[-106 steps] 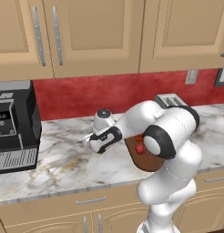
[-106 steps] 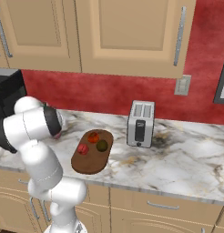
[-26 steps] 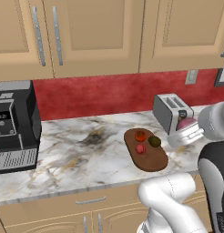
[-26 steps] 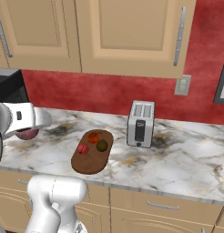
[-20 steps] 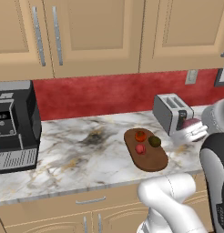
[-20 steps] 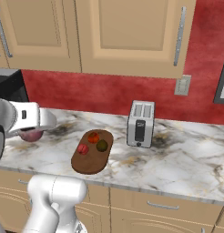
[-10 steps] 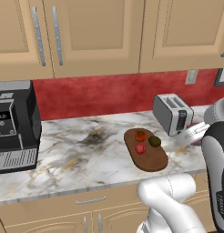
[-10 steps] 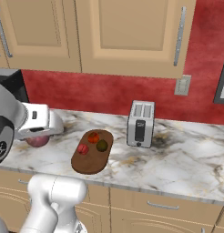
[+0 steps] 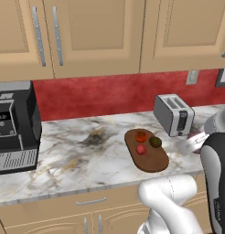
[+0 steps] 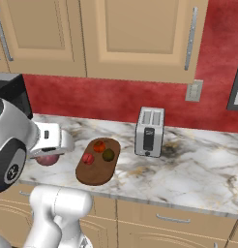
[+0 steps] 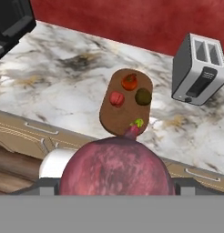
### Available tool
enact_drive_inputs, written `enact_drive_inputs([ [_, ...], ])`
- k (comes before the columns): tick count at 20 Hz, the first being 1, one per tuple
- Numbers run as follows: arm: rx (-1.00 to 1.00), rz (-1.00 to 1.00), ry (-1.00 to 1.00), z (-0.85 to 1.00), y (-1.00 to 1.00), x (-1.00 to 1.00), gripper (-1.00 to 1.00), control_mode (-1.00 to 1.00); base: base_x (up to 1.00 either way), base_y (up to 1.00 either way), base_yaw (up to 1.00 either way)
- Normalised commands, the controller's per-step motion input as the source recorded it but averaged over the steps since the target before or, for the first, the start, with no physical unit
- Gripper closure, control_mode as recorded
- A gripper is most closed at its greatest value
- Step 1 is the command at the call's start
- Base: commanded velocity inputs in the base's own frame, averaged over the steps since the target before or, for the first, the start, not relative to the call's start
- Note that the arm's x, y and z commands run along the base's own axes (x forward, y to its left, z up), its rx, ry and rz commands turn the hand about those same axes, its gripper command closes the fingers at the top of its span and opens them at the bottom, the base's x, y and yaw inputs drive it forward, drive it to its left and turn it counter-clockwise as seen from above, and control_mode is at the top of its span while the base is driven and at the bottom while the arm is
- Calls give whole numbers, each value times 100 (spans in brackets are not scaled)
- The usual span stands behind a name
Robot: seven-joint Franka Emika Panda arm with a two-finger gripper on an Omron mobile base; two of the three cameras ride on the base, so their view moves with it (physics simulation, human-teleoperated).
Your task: Place the avocado, onion, tomato, and bell pepper on the cutting board.
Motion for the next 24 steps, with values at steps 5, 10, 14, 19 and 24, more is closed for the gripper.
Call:
enact_drive_inputs([
  [5, 0, 0, 0, -14, -17, 5, 100, -100, 0, 0, 0],
  [10, 0, 0, 0, -2, -7, 6, 100, -100, 0, 0, 0],
  [14, 0, 0, 0, -5, -5, 8, 100, -100, 0, 0, 0],
  [19, 0, 0, 0, -25, -14, 11, 100, -100, 0, 0, 0],
  [24, 0, 0, 0, -28, -10, 16, 100, -100, 0, 0, 0],
])
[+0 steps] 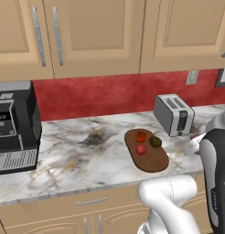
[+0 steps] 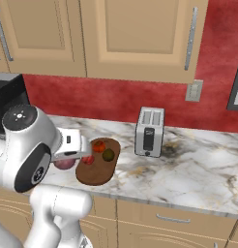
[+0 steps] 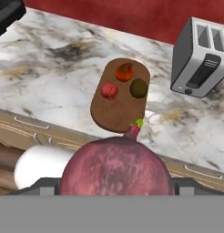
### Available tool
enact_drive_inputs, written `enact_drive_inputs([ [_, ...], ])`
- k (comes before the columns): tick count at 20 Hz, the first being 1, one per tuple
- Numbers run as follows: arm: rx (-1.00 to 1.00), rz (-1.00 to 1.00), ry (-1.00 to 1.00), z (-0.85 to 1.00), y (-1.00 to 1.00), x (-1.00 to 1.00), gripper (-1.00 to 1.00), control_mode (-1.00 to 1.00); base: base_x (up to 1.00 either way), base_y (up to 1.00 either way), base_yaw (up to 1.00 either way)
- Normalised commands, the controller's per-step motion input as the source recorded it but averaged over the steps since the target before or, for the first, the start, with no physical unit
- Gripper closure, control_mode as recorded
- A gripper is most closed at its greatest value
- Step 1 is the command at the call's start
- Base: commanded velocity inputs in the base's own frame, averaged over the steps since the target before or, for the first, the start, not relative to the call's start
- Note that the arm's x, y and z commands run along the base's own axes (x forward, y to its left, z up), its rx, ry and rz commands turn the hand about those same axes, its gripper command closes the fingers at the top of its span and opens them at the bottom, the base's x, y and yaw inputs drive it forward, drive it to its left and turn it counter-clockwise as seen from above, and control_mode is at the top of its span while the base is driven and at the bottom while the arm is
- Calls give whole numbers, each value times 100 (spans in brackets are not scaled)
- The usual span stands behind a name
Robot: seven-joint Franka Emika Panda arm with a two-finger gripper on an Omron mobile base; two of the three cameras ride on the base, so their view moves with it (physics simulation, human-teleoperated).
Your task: Place the avocado, onion, tomato, and bell pepper on the cutting board.
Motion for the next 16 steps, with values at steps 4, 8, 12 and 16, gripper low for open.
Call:
enact_drive_inputs([
  [4, 0, 0, -1, -29, -2, 12, 100, -100, 0, 0, 0],
  [8, 0, 0, -9, -39, 0, 9, 100, -100, 0, 0, 0],
  [12, 0, 0, -10, -39, 0, 20, 100, -100, 0, 0, 0],
  [16, 0, 0, -17, -40, 0, 25, 100, -100, 0, 0, 0],
])
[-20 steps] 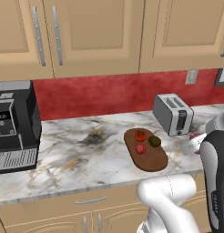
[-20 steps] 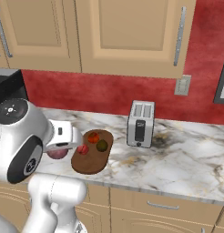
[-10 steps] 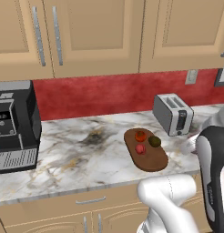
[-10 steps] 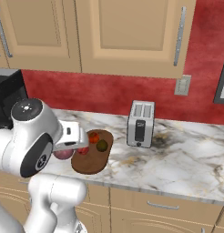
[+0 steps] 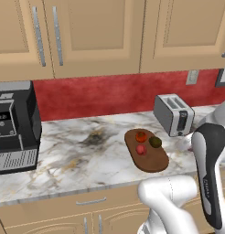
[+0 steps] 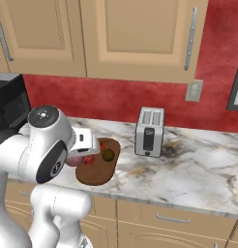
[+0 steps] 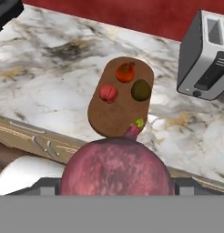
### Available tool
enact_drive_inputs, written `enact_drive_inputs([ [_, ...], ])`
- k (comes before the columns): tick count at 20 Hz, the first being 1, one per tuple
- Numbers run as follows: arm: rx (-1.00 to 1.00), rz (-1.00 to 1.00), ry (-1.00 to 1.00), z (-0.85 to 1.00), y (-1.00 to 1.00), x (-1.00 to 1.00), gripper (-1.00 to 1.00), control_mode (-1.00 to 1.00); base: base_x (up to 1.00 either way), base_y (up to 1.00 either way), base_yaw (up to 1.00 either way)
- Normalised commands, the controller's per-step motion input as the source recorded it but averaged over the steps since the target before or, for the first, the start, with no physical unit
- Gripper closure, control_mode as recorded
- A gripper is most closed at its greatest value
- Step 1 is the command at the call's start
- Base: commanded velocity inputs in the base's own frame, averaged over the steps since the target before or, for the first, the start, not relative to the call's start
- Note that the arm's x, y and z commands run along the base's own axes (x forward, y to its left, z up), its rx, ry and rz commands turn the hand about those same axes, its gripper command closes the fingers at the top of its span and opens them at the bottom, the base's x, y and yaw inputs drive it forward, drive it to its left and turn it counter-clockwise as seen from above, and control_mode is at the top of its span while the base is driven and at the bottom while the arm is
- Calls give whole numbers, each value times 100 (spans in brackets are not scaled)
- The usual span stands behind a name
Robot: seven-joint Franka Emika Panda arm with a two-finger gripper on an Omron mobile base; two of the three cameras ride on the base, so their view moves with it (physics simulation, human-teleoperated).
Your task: Place the avocado, onion, tomato, and bell pepper on the cutting board.
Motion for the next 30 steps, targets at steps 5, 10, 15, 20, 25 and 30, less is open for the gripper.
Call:
enact_drive_inputs([
  [5, 0, 0, -15, -47, 0, 27, 100, -100, 0, 0, 0],
  [10, 0, 0, -4, -43, 0, 15, 100, -100, 0, 0, 0],
  [15, 0, -1, 0, -53, 6, 24, 100, -100, 0, 0, 0],
  [20, -1, -1, -2, -62, 12, 28, 100, -100, 0, 0, 0],
  [25, -1, 0, -6, -59, 6, 22, 100, -100, 0, 0, 0],
  [30, 0, 0, -3, -39, 2, 7, 100, -100, 0, 0, 0],
])
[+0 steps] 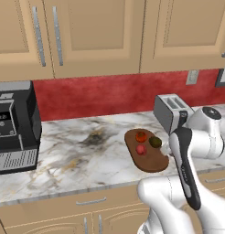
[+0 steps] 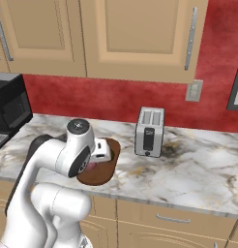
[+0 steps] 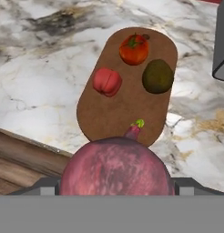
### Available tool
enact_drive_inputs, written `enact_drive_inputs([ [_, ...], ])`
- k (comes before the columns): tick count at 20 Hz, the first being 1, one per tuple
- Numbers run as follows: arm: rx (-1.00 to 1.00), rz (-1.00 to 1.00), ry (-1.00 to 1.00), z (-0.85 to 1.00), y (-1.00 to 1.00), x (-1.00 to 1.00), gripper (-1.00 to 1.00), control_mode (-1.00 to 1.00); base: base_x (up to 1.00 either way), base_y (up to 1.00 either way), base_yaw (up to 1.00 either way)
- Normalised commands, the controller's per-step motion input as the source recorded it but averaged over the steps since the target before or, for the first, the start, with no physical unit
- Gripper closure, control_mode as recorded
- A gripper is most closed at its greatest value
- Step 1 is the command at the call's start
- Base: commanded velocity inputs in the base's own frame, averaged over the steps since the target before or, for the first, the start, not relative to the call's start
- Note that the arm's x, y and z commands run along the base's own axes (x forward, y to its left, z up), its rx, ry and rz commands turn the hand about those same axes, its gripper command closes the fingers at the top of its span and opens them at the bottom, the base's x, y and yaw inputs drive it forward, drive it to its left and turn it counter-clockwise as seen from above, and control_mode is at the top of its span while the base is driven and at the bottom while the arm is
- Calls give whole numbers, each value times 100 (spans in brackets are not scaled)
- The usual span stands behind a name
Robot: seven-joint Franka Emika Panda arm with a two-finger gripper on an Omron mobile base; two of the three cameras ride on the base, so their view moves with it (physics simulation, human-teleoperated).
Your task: Place the avocado, onion, tomato, and bell pepper on the cutting board.
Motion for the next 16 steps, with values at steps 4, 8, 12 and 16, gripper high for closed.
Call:
enact_drive_inputs([
  [4, 0, 0, 0, -38, 3, 12, 100, -100, 0, 0, 0],
  [8, 0, 0, 0, -39, 6, 19, 100, -100, 0, 0, 0],
  [12, -1, -1, -2, -39, 6, 26, 100, -100, 0, 0, 0],
  [16, 0, -1, -1, -35, 0, 22, 100, -100, 0, 0, 0],
])
